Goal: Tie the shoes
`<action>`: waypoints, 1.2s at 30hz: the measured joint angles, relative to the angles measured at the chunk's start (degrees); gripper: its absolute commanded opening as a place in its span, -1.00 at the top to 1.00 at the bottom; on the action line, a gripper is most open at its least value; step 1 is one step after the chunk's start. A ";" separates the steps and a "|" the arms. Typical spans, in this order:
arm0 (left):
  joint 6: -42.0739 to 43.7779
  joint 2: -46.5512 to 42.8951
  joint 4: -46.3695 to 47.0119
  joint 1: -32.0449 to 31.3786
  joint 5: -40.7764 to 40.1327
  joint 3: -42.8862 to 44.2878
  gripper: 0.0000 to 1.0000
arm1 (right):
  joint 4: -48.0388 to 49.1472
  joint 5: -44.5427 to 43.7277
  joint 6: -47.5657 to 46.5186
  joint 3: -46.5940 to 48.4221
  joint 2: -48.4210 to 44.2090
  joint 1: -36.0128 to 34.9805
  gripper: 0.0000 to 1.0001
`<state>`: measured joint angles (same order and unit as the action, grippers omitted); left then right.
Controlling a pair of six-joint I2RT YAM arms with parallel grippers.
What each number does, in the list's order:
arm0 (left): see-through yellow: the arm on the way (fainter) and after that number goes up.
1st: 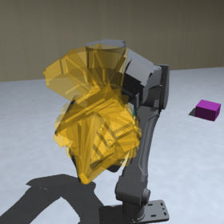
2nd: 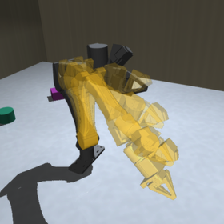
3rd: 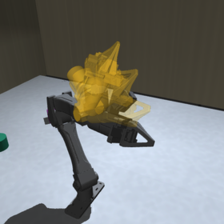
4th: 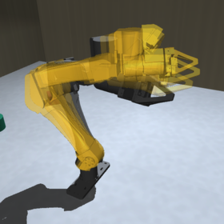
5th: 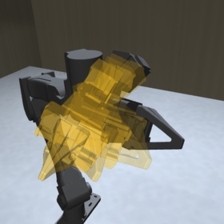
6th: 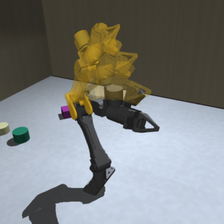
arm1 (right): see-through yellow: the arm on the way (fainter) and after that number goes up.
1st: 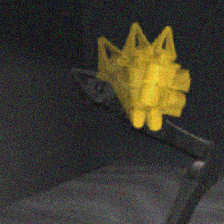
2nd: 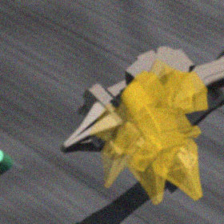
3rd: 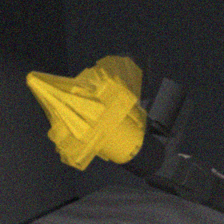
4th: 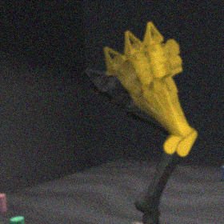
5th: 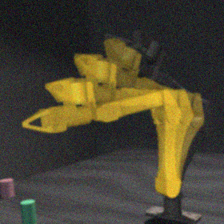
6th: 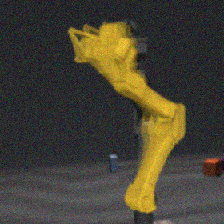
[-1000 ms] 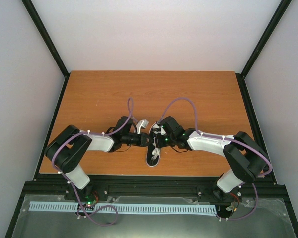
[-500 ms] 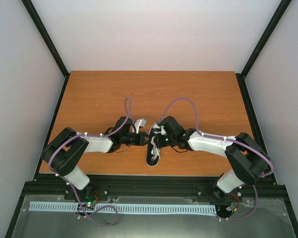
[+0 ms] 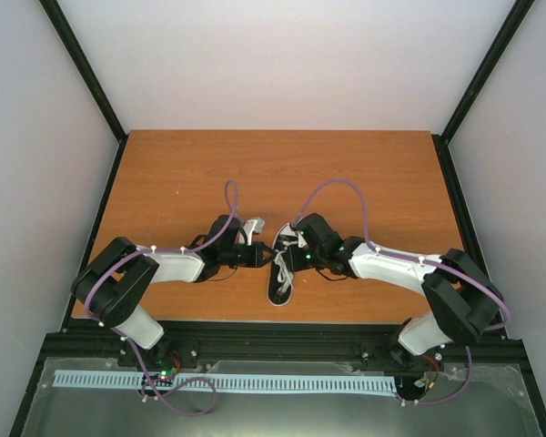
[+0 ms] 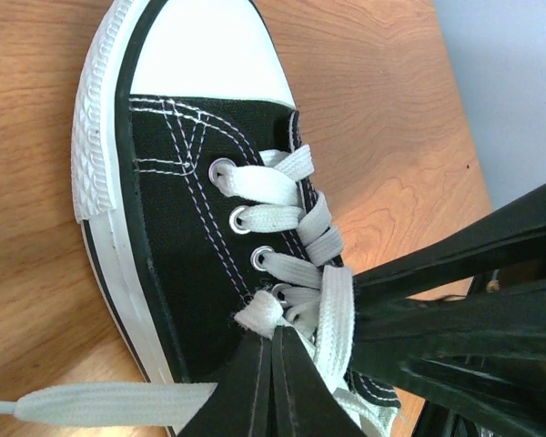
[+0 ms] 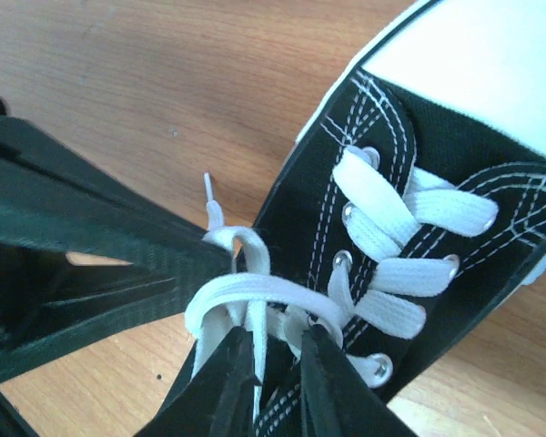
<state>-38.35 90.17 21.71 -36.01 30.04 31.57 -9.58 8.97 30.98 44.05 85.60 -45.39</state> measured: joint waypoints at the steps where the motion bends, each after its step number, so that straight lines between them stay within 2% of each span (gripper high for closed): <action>1: 0.00 0.00 0.00 0.00 0.02 0.00 0.99 | -0.33 -0.20 -0.02 -0.07 -0.76 0.00 0.53; 5: 0.00 0.00 0.00 0.00 0.20 0.00 0.99 | -1.75 -0.63 -0.24 -0.63 -5.11 0.00 0.23; 8: 0.00 -0.02 0.00 0.00 0.20 0.00 0.98 | -2.56 -0.76 -0.68 -1.05 -8.46 -0.28 0.14; 16: 0.00 -0.02 -0.02 0.00 0.24 0.00 0.98 | -6.16 -2.91 0.24 -0.92 -9.86 -8.48 0.15; 27: 0.00 -0.02 -0.04 0.00 0.26 0.00 0.99 | -9.29 -6.67 2.08 0.70 -3.56 -13.49 0.43; 32: 0.00 -0.02 -0.09 0.00 0.26 0.00 0.98 | -9.35 -7.13 2.34 1.36 -3.56 -13.88 0.44; 36: 0.00 -0.02 -0.11 0.00 0.26 0.00 0.99 | -9.97 -8.39 2.32 1.95 -3.58 -14.73 0.36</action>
<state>-38.35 90.15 21.61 -36.01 30.30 31.57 -19.55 0.58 33.30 46.00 82.02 -60.12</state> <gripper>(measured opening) 0.020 0.290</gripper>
